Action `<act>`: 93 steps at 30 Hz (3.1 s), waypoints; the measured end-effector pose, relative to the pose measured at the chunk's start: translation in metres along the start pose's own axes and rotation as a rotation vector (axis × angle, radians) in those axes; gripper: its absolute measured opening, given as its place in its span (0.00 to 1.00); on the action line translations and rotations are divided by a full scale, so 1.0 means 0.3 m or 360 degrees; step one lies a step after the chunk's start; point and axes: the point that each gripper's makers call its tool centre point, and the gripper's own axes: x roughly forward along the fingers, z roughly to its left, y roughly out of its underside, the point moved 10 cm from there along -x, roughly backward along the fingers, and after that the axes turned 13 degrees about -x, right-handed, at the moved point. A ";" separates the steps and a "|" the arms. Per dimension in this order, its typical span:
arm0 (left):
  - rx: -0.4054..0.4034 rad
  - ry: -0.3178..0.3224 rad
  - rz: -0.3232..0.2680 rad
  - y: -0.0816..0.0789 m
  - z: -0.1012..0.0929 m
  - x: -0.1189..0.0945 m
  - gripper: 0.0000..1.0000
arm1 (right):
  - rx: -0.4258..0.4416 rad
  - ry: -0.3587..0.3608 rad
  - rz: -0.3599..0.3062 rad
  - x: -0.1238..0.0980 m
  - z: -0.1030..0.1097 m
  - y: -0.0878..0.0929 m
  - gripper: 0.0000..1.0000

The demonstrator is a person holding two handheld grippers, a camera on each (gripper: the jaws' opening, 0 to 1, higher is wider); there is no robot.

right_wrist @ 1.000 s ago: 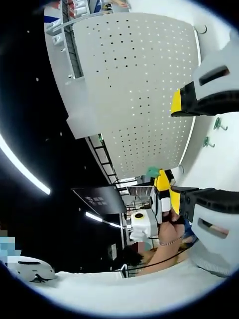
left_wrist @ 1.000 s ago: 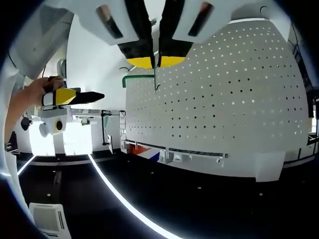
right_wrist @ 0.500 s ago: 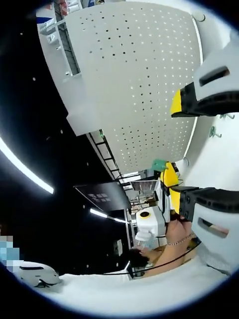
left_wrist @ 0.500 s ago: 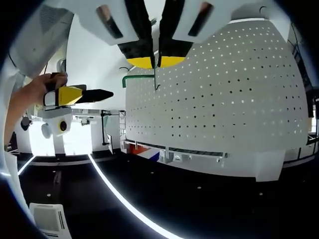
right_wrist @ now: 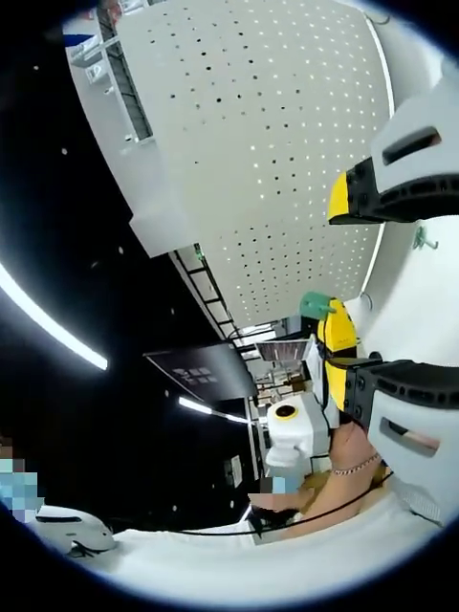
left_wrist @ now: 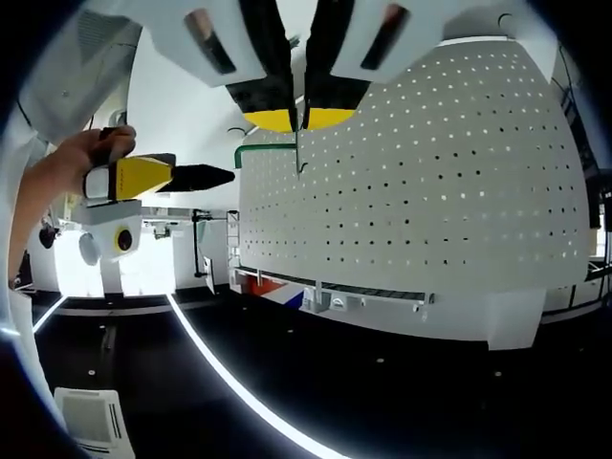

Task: Insert the hook assembly into the mounting plate slot until the hook locks in place.

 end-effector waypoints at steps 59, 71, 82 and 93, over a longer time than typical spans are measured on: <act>-0.0049 0.0024 -0.0029 -0.009 -0.023 0.013 0.02 | 0.0048 -0.0081 0.0001 0.160 0.037 0.005 0.12; -0.0042 0.0047 -0.0023 -0.017 -0.045 0.032 0.02 | 0.0043 -0.0012 0.0003 0.147 0.026 0.008 0.03; -0.0039 0.0031 -0.0011 -0.014 -0.049 0.029 0.02 | 0.0067 0.0019 0.0020 0.146 0.029 0.011 0.01; -0.0038 0.0033 -0.0007 -0.010 -0.052 0.028 0.03 | 0.0142 0.0045 0.0029 0.142 0.036 0.011 0.00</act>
